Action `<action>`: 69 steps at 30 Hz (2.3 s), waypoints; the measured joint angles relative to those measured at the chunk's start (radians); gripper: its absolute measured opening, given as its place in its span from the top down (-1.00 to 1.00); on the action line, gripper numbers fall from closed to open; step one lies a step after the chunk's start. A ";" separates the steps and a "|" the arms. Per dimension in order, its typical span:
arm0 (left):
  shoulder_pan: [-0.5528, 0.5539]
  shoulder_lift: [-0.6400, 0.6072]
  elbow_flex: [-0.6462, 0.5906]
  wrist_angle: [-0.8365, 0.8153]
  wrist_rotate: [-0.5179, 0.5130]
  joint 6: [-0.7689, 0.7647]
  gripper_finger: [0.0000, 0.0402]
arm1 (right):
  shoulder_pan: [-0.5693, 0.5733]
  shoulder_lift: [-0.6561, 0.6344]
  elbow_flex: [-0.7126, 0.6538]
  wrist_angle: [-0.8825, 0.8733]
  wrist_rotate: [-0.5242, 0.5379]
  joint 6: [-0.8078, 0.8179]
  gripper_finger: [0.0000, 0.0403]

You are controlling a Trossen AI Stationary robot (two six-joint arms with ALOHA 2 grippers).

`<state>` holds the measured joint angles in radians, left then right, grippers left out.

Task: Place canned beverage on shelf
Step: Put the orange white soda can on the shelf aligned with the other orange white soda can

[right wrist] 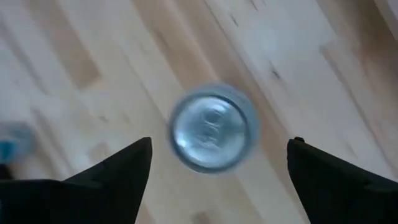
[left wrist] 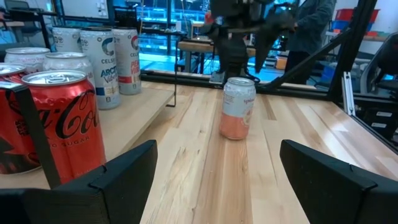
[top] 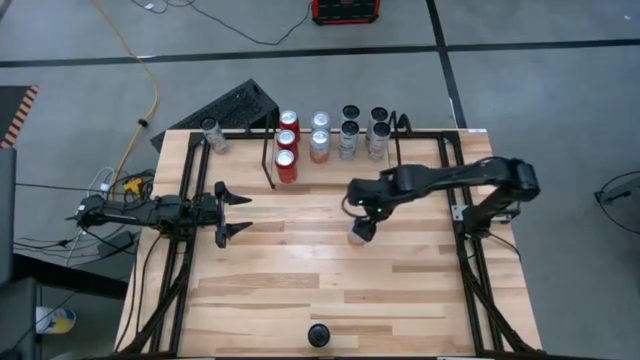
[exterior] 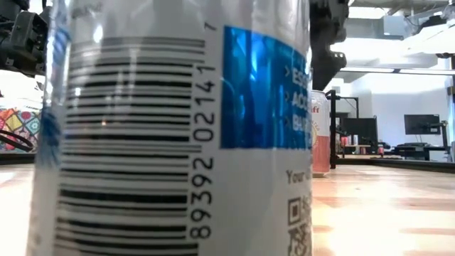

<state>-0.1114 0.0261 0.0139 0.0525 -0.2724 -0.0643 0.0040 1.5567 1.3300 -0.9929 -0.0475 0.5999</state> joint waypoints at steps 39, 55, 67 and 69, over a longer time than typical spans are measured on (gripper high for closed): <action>0.000 0.000 0.000 0.000 0.000 0.000 -0.63 | 0.068 0.165 0.020 0.017 0.126 0.042 -0.53; 0.000 0.000 0.000 0.000 0.000 0.000 -0.63 | -0.026 0.223 0.309 -0.081 0.125 -0.200 -0.17; 0.000 0.000 0.000 0.000 0.000 0.000 -0.63 | -0.234 0.492 0.742 -0.125 0.125 -0.470 -0.17; 0.000 0.000 0.000 0.000 0.000 0.000 -0.63 | -0.259 0.541 0.801 -0.160 0.120 -0.487 -0.17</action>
<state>-0.1112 0.0257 0.0139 0.0521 -0.2726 -0.0643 -0.2547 2.0979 2.1310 -1.1527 0.0725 0.1125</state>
